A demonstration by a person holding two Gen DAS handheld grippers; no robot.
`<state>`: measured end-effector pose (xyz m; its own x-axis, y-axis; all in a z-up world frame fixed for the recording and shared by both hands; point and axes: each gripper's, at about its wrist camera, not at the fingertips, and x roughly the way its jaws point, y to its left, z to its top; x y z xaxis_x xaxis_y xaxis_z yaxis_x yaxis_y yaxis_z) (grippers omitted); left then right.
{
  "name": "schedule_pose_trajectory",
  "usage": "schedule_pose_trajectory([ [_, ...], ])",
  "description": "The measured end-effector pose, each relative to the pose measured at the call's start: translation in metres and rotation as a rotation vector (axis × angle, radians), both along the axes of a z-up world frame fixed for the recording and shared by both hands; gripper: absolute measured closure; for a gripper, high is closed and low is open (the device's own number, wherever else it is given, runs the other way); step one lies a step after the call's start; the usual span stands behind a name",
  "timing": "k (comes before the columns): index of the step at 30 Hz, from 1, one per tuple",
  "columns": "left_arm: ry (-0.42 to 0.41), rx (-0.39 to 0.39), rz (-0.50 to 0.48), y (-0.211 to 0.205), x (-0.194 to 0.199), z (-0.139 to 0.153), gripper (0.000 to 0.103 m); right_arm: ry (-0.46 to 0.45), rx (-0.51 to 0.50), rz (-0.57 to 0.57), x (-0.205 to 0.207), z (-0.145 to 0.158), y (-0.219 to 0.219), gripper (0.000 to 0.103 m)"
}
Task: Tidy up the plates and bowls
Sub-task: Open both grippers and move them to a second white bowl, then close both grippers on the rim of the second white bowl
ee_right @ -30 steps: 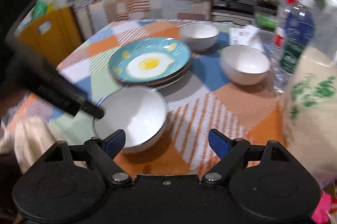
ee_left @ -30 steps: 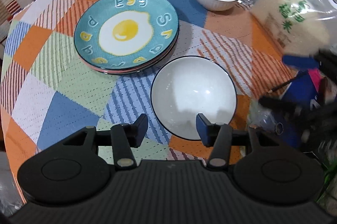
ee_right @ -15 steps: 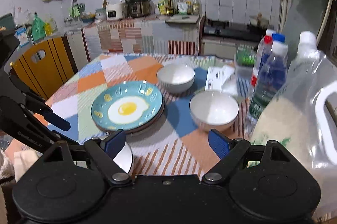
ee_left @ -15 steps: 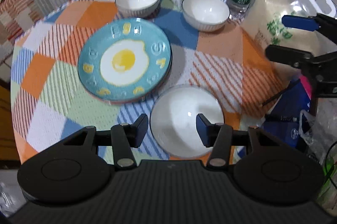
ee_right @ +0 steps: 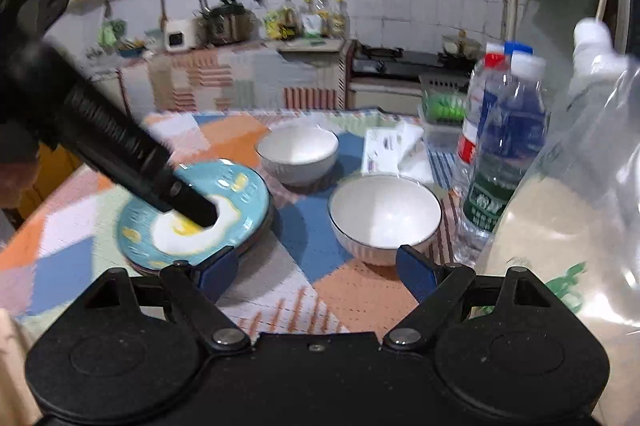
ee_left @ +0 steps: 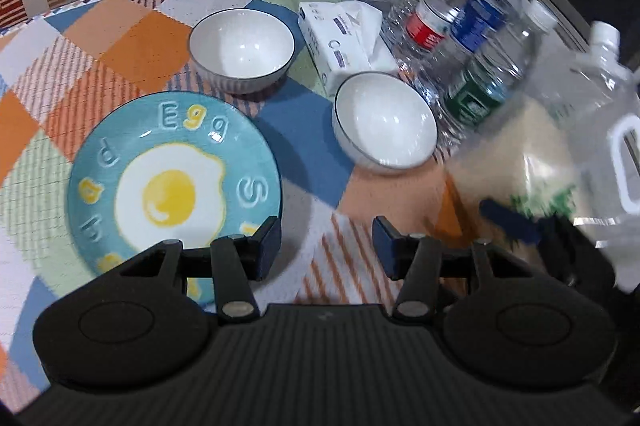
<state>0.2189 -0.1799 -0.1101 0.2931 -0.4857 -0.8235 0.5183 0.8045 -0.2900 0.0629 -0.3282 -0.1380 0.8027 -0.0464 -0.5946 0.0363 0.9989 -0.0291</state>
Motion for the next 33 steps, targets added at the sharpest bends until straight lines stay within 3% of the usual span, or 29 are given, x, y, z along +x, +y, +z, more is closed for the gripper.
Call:
schedule_pose_trajectory([
  [5,-0.046,-0.033,-0.037,-0.030,0.012,-0.020,0.056,0.061,0.032,-0.106,0.028,-0.028,-0.010,0.014],
  [8,-0.097,-0.025,-0.065,-0.049,0.016,-0.025,0.056,0.047,-0.018,-0.078,0.041,-0.034,-0.001,0.014],
  [10,-0.104,-0.021,-0.057,-0.057,0.022,-0.029,0.056,0.061,0.025,-0.088,0.049,-0.038,-0.002,0.014],
  [16,-0.070,-0.022,-0.062,-0.074,0.058,-0.042,0.057,0.056,0.095,-0.171,0.062,-0.055,-0.008,0.014],
  [20,-0.049,-0.021,-0.016,-0.079,0.077,-0.055,0.059,0.043,0.124,-0.233,0.070,-0.067,-0.010,0.014],
  [27,-0.009,-0.052,-0.001,-0.084,0.084,-0.074,0.076,0.057,0.167,-0.355,0.085,-0.088,-0.024,0.014],
  [33,0.023,-0.031,0.020,-0.092,0.089,-0.087,0.079,0.036,0.133,-0.377,0.095,-0.091,-0.032,0.014],
])
